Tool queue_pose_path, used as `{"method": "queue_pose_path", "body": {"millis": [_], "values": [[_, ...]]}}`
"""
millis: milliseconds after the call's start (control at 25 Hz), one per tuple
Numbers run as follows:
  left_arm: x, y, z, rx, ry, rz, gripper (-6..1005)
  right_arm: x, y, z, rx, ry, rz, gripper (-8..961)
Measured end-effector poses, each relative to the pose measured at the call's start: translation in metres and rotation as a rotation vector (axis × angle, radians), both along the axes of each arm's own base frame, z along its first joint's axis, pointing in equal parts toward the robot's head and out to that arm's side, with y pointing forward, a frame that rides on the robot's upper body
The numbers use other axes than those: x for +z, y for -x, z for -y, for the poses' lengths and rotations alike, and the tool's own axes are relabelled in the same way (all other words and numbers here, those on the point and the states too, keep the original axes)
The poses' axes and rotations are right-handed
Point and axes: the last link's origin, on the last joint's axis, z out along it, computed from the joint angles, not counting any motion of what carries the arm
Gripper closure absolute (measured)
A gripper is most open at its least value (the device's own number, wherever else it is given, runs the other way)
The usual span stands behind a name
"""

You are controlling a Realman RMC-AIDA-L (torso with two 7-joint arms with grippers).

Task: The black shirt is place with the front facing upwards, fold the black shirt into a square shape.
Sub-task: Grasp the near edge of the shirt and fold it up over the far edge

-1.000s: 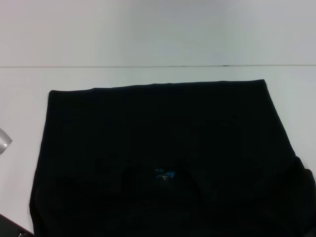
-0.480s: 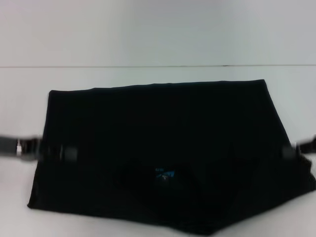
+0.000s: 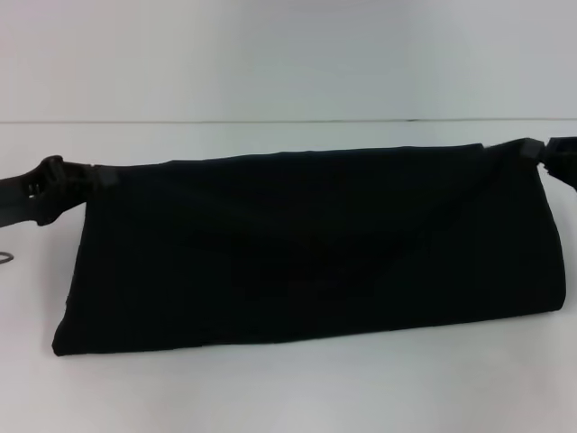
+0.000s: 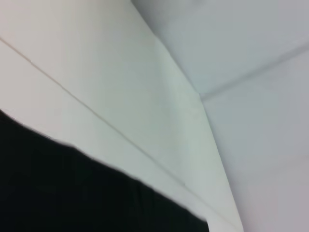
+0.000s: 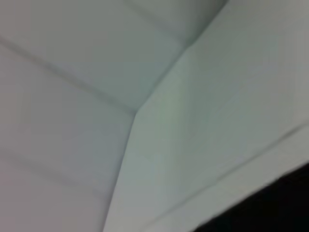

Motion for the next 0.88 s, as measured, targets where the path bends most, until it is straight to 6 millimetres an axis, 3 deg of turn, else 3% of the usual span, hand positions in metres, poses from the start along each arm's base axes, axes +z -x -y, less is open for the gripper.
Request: {"method": "queue_pose_path", "body": {"millis": [320,880], "values": [[-0.012,0.010,-0.008,0.087,-0.139,0.000,913,-0.032,0.001,-0.015,-0.073,-0.169,0.038,923],[-0.010,-0.004,-0.043,0.088,-0.251,-0.074,872,-0.029,0.017,-0.036,-0.053,-0.225,0.065,922]]}}
